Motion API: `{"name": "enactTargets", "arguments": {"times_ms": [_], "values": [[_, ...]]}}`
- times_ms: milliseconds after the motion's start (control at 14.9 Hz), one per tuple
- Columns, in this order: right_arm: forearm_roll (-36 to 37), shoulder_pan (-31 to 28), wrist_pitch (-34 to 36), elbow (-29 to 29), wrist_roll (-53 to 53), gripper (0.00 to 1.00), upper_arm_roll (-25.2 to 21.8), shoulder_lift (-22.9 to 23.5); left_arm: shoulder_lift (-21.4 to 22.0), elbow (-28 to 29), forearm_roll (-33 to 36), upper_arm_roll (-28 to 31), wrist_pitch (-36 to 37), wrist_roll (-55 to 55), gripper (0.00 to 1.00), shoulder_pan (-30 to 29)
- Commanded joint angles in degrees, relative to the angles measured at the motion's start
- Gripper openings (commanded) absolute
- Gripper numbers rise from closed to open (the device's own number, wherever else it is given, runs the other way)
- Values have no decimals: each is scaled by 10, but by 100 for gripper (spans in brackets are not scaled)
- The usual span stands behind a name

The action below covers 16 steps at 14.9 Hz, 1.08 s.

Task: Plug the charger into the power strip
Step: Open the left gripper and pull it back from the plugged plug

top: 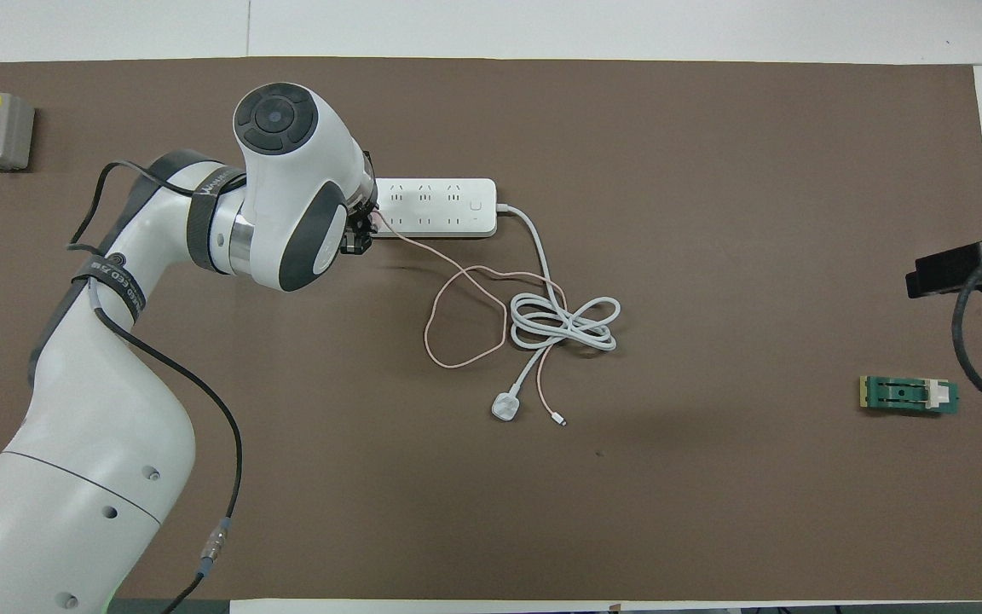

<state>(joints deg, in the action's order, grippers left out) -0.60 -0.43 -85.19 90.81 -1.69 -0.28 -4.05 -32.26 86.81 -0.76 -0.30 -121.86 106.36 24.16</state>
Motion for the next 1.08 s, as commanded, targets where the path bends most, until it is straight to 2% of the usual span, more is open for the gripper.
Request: {"name": "enactTargets", "arguments": {"times_ms": [0,134,202,403,538,740,1009], "values": [[-10,-12,5,6,-1,100,6,-9,4,7,3,0,-13,-14,40,-8],[-9,-12,5,6,-1,100,5,-9,21,7,1,0,-6,-17,55,-13],[-9,-12,5,6,-1,100,5,-9,29,7,1,0,-1,-19,59,-15],[-9,-12,5,7,-1,100,5,-9,50,7,-1,-1,22,-37,60,-28],[-9,-12,5,6,-1,100,5,-9,62,7,-1,0,34,-41,70,-30],[-9,-13,5,6,-1,100,5,-9,90,9,-1,0,71,-90,70,-31],[-9,-13,5,6,-1,100,5,-9,133,6,0,2,131,-216,70,-42]]}}
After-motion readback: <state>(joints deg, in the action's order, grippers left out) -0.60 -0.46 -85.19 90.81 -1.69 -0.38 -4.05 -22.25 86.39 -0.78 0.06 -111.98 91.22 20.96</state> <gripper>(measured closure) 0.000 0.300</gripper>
